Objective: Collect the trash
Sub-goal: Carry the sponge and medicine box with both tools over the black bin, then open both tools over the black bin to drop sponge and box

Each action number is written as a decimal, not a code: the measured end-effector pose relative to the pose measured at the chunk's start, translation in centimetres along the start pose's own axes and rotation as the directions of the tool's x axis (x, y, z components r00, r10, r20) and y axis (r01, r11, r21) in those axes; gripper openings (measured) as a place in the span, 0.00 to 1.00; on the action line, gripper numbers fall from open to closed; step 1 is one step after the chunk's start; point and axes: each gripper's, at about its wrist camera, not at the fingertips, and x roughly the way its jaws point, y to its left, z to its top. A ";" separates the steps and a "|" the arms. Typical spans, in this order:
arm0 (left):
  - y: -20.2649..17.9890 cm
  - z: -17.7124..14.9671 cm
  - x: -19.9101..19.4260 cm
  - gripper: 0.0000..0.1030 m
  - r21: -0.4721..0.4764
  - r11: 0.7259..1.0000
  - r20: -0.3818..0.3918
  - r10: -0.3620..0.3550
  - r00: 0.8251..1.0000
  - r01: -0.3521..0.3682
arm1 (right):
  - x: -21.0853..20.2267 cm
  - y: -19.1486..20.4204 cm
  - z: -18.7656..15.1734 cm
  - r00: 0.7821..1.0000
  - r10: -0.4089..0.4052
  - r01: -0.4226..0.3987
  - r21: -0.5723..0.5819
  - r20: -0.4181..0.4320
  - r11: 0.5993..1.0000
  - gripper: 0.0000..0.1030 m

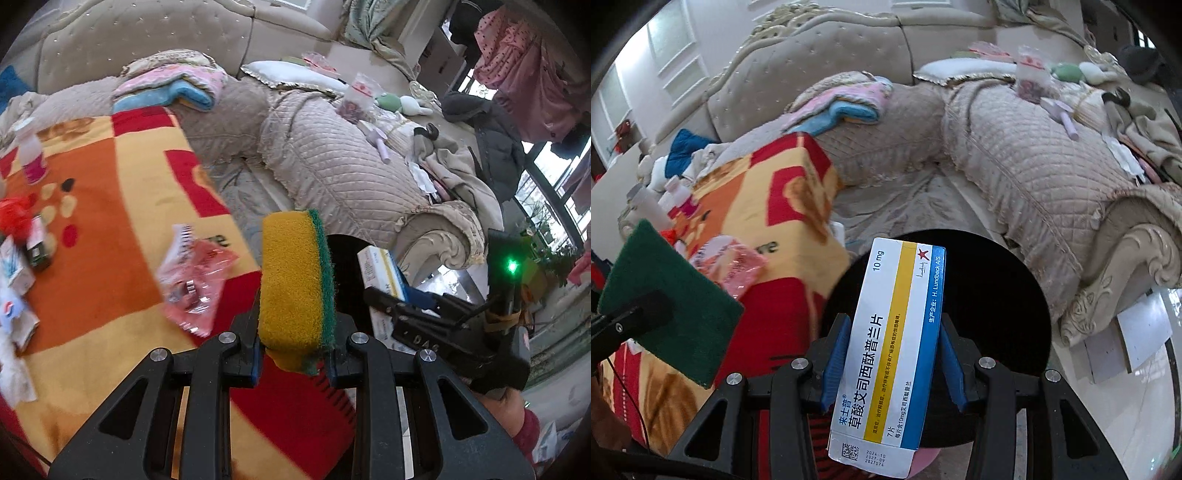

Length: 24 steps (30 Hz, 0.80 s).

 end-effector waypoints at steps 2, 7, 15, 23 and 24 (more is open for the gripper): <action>-0.6 0.3 1.3 0.22 -0.002 1.000 -0.014 -0.020 1.000 0.020 | 0.5 -0.6 0.0 1.000 -0.011 0.012 0.005 -0.008 1.000 0.44; -1.8 0.7 3.4 0.23 0.002 0.999 -0.023 -0.049 0.999 0.049 | 1.4 -1.4 -0.1 0.999 -0.031 0.031 0.013 -0.019 0.999 0.44; -2.1 0.7 4.6 0.52 -0.004 0.996 0.002 -0.087 0.996 0.087 | 1.5 -2.3 0.0 0.998 -0.065 0.065 0.033 -0.010 0.997 0.58; -0.3 0.0 3.3 0.52 -0.015 0.999 -0.004 -0.031 1.000 0.031 | 1.8 -1.6 -0.6 0.998 -0.051 0.052 0.035 -0.031 0.998 0.62; -0.1 -0.2 3.1 0.52 -0.013 1.000 -0.003 -0.025 1.000 0.025 | 1.9 -1.5 -0.6 0.998 -0.048 0.049 0.035 -0.033 0.998 0.62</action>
